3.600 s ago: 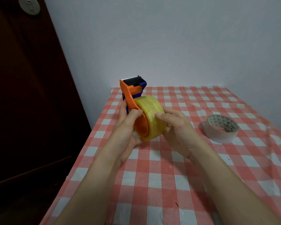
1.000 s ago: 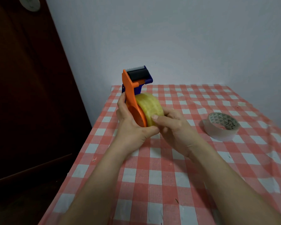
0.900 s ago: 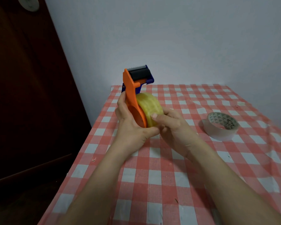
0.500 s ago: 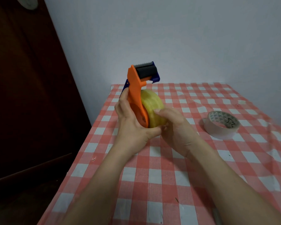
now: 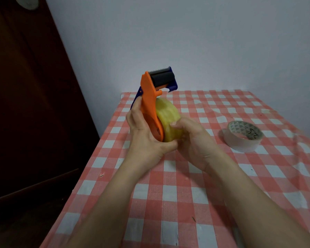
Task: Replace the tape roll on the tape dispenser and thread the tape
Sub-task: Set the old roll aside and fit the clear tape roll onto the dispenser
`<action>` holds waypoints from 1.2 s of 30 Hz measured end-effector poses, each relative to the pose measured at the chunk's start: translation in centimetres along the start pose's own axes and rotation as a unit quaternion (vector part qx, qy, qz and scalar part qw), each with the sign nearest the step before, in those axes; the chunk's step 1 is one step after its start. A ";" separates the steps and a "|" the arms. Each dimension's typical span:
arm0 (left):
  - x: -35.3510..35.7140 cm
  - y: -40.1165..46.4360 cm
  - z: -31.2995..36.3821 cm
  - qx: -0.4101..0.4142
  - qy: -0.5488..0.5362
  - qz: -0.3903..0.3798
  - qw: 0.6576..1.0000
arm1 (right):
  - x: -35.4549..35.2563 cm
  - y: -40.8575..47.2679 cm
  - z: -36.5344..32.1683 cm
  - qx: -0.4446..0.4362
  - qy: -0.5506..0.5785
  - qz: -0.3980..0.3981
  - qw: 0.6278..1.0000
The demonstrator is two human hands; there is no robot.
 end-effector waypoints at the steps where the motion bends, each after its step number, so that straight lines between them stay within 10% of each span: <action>1: 0.1 0.0 0.1 0.001 0.003 -0.002 1.000 | -0.1 0.0 0.1 0.006 0.003 0.008 1.000; 36: -0.3 0.0 0.0 -0.016 -0.035 -0.033 0.999 | 0.6 -0.2 -0.7 -0.013 0.060 -0.042 0.997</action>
Point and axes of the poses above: each hand's wrist, its own y-axis towards the middle knuckle, its own x-axis out of the palm, z = x × y, the point moved 10 cm from there along y, towards the middle knuckle, and after that the axes turned 1 degree about y, right-handed, at the moved point
